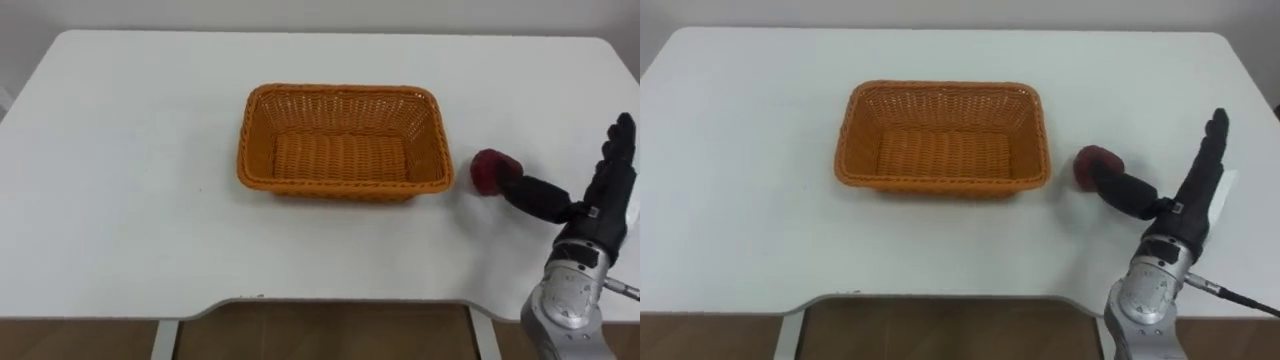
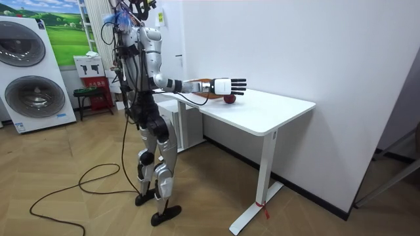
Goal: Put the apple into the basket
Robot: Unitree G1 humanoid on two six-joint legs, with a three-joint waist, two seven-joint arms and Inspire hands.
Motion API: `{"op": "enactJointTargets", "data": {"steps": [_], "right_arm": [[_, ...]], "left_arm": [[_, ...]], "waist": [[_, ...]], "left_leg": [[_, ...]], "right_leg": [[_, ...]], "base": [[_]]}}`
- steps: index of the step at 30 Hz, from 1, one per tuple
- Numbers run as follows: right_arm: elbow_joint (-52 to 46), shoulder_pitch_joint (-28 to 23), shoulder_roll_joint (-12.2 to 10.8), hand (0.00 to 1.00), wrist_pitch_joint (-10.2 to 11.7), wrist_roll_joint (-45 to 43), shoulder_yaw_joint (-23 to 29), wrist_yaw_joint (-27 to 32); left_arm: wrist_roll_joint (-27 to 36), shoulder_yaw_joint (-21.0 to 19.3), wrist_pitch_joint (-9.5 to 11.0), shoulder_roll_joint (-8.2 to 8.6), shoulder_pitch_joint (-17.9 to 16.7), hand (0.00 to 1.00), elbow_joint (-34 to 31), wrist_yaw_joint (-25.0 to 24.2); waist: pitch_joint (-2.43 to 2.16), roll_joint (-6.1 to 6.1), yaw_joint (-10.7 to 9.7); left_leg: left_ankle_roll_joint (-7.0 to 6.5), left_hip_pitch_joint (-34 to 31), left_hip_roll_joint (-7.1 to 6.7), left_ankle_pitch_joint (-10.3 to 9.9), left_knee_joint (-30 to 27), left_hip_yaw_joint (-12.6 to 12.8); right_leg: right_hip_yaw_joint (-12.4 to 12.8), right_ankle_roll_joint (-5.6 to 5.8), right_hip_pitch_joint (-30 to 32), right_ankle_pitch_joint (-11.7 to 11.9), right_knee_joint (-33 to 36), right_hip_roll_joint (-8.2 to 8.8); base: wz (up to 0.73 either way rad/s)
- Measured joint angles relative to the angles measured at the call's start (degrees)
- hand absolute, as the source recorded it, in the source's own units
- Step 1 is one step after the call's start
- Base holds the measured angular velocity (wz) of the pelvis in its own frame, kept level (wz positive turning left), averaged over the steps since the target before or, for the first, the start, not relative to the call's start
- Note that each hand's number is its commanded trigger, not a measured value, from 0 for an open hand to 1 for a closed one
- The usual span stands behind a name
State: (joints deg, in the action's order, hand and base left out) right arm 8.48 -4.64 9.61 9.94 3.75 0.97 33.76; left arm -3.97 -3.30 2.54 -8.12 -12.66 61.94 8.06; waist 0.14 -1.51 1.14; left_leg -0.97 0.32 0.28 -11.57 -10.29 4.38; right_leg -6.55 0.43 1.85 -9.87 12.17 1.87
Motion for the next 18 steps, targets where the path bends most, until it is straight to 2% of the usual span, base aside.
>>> {"op": "enactJointTargets", "data": {"steps": [13, 18], "right_arm": [[-0.1, 0.3, 0.5, 0.0, 0.0, -0.2, 0.3, -5.0], [-0.1, 0.3, 0.8, 0.0, 0.0, -0.3, 0.3, -6.4]], "left_arm": [[0.0, 0.0, 0.0, 0.1, 0.1, 0.0, 1.1, -0.3], [-0.3, -0.2, 0.0, 0.16, 0.2, 0.0, 2.2, -1.2]], "waist": [[-0.02, -0.04, 0.7], [0.2, -0.23, 0.9]], "left_leg": [[0.0, 0.3, -0.01, 0.0, 0.0, -0.5], [0.01, 0.3, 0.03, 0.0, -0.1, -0.6]], "right_leg": [[-0.7, 0.02, -0.9, 0.0, -0.6, 0.04], [-0.7, -0.03, -1.0, 0.1, -0.5, 0.03]], "base": [[0.02], [0.0]]}}
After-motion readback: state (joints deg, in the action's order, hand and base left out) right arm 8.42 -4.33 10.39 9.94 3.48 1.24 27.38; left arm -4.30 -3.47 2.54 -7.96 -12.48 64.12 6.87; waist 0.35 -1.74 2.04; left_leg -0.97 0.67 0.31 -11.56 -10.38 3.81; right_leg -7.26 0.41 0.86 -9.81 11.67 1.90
